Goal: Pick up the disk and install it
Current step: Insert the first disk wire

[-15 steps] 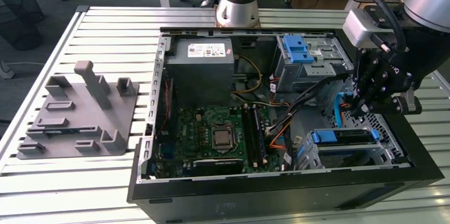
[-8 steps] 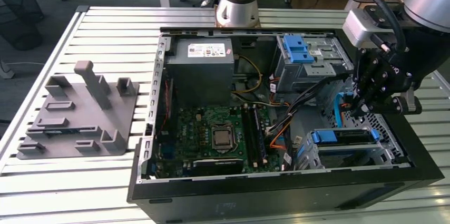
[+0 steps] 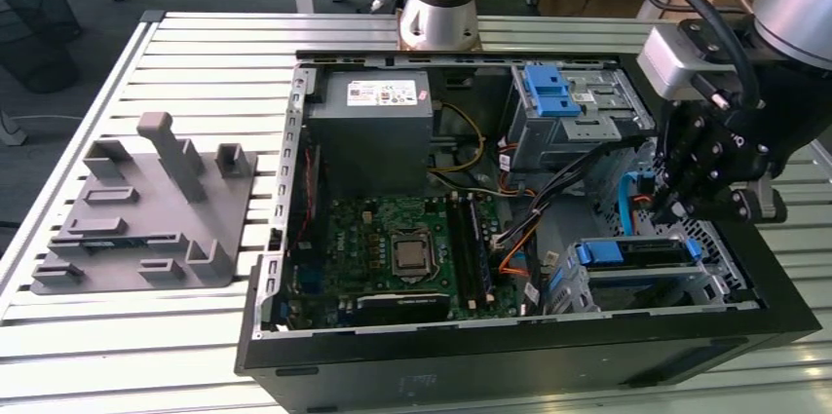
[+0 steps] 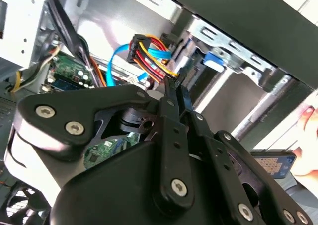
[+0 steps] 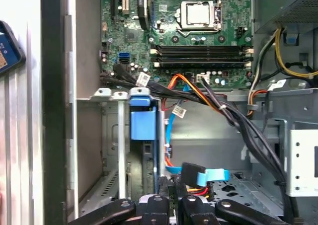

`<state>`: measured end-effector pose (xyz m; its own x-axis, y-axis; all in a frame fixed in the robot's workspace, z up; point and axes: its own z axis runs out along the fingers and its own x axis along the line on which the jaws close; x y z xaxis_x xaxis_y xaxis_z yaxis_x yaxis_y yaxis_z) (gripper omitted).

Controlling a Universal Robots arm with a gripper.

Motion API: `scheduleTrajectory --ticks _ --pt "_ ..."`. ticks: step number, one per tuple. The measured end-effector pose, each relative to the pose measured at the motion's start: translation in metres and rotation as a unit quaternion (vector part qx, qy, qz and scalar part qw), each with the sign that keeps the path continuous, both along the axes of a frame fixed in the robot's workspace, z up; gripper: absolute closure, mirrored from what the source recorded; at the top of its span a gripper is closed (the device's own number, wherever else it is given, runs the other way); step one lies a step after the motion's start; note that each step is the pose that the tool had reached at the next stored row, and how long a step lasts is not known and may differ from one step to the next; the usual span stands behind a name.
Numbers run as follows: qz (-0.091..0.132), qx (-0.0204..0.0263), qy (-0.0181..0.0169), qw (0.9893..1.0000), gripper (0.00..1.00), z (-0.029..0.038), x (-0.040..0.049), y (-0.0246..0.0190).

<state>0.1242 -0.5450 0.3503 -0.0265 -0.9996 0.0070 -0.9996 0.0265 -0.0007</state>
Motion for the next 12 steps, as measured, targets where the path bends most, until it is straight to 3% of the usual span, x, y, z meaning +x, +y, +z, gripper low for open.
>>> scheduleTrajectory --ticks 2,6,8,12 --pt "0.0 0.0001 0.0027 1.0 0.84 -0.0002 0.0003 -0.0033" --pt "0.0 0.0001 0.0155 0.9999 0.84 -0.0004 0.0042 -0.0052" --pt "-0.001 0.0001 0.02 0.9998 0.84 -0.001 0.0056 -0.0057" --pt "-0.003 0.0001 0.0219 0.9998 0.84 -0.0039 0.0072 -0.0092"
